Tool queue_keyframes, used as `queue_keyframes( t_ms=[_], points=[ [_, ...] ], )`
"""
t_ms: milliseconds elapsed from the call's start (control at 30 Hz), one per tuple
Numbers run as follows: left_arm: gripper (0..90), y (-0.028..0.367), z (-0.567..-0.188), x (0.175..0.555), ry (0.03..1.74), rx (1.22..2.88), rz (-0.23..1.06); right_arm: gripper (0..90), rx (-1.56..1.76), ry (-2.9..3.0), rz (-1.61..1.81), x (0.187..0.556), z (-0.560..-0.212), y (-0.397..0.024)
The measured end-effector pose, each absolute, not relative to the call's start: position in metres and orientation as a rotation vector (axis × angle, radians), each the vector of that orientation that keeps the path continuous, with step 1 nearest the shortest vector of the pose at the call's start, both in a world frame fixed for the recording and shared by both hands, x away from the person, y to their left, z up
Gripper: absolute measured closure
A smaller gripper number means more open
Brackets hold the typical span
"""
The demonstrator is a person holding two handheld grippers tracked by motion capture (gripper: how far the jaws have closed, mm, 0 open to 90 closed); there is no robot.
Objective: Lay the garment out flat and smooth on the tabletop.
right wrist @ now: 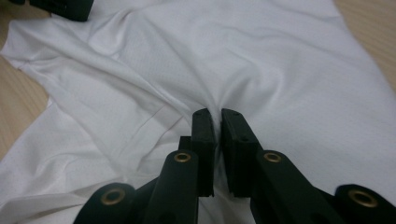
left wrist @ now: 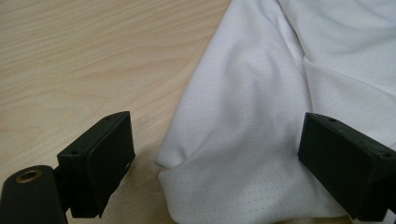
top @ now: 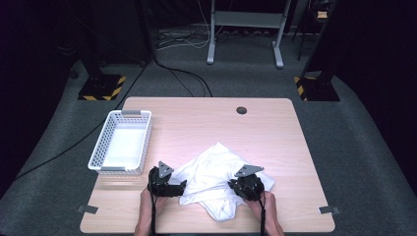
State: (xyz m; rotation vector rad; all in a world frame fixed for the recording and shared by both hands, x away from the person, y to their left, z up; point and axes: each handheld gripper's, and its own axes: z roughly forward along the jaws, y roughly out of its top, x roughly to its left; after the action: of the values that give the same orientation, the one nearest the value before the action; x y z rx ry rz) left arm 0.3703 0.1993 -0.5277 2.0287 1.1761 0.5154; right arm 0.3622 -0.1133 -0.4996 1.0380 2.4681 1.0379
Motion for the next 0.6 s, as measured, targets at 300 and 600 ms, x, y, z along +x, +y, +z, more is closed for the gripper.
queue_keyframes(
  t_ms=[300, 600],
  points=[
    [10.0, 0.197, -0.528, 0.371, 1.168, 2.056, 0.517, 84.5, 1.095, 2.329, 1.098, 0.367, -0.482, -0.137],
    [10.0, 0.196, -0.528, 0.370, 1.163, 2.059, 0.524, 84.8, 1.190, 2.341, 1.033, 0.377, -0.512, -0.146]
  ],
)
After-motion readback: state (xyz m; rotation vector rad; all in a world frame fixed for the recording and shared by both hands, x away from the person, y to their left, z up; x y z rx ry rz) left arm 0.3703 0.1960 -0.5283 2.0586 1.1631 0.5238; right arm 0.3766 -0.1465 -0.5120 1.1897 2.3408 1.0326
